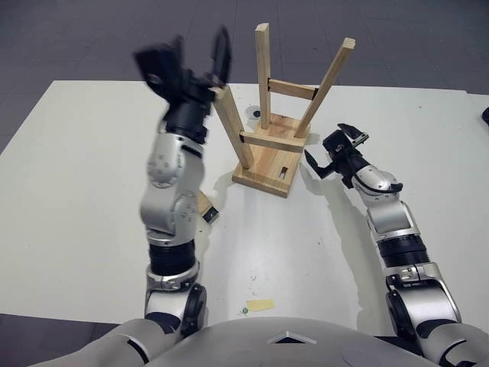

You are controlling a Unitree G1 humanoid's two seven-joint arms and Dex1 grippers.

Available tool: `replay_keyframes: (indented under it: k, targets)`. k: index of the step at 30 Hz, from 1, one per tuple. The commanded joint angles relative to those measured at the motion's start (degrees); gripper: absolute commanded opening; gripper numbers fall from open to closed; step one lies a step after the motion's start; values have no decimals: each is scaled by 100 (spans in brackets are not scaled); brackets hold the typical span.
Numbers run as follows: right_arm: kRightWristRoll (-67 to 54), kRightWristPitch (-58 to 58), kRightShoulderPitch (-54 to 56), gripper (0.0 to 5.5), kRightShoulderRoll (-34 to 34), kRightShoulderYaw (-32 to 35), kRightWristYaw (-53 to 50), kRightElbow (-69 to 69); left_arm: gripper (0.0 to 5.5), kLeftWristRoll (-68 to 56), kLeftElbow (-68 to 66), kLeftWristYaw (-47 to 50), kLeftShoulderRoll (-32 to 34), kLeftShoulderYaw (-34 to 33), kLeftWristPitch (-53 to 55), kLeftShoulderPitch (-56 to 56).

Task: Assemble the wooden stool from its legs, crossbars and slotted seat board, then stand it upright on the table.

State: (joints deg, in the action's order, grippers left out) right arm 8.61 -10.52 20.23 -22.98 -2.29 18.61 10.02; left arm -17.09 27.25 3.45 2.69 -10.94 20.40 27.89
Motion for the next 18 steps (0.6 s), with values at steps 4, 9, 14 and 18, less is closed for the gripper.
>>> replay_keyframes:
  k: [4,9,14,18]
  targets:
    - [-438,-197,96,540,-137,705,-128,-703,536,-625,624,539,363,-948,2517,-923]
    - [-423,-260,-117,540,-157,809,-212,-880,536,-1061,901,956,-195,-1048,3768,-1497]
    - [-428,-328,-296,540,-11,751,-352,-1104,536,-1074,592,1201,-556,-876,4530,-1437]
    - [-455,-291,-312,540,105,719,-437,-1206,536,-799,206,1371,-458,-661,5125,-1325]
